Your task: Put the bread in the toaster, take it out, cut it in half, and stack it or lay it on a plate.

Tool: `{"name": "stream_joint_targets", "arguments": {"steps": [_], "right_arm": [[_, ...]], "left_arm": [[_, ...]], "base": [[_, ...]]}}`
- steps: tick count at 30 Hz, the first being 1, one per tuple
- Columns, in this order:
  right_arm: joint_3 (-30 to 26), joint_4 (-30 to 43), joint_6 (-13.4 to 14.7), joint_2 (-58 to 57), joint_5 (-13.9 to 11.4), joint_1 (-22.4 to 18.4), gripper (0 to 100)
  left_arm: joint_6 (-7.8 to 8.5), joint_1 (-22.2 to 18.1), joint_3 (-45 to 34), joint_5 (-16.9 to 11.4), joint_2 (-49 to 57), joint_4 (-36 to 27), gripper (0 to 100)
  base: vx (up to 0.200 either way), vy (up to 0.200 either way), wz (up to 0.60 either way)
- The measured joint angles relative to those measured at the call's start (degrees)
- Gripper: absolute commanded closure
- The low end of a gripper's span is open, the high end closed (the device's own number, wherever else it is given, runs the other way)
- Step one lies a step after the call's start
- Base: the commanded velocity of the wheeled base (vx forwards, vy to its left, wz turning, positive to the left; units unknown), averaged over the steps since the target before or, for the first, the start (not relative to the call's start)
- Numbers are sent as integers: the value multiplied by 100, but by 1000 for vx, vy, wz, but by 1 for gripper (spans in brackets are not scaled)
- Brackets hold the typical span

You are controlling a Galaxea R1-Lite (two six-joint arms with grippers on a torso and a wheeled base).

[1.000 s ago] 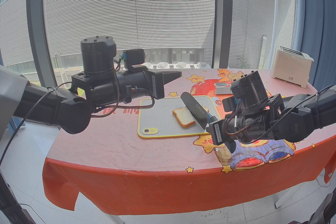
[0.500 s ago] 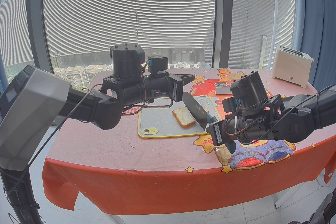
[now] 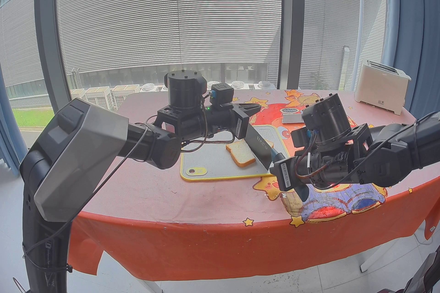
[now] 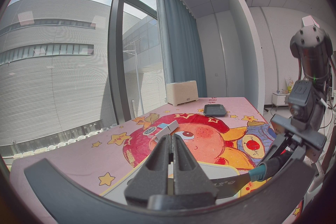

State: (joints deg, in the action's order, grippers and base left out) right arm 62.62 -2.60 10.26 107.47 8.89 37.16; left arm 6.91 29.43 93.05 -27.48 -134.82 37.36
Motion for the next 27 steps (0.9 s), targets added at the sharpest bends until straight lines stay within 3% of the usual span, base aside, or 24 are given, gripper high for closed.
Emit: {"name": "stream_joint_targets", "arguments": {"steps": [27], "right_arm": [[160,46,-6,-98,-2,-80,100]], "left_arm": [[9,0,-217,-7,-317,100,100]], "base": [[0,0,0]]}}
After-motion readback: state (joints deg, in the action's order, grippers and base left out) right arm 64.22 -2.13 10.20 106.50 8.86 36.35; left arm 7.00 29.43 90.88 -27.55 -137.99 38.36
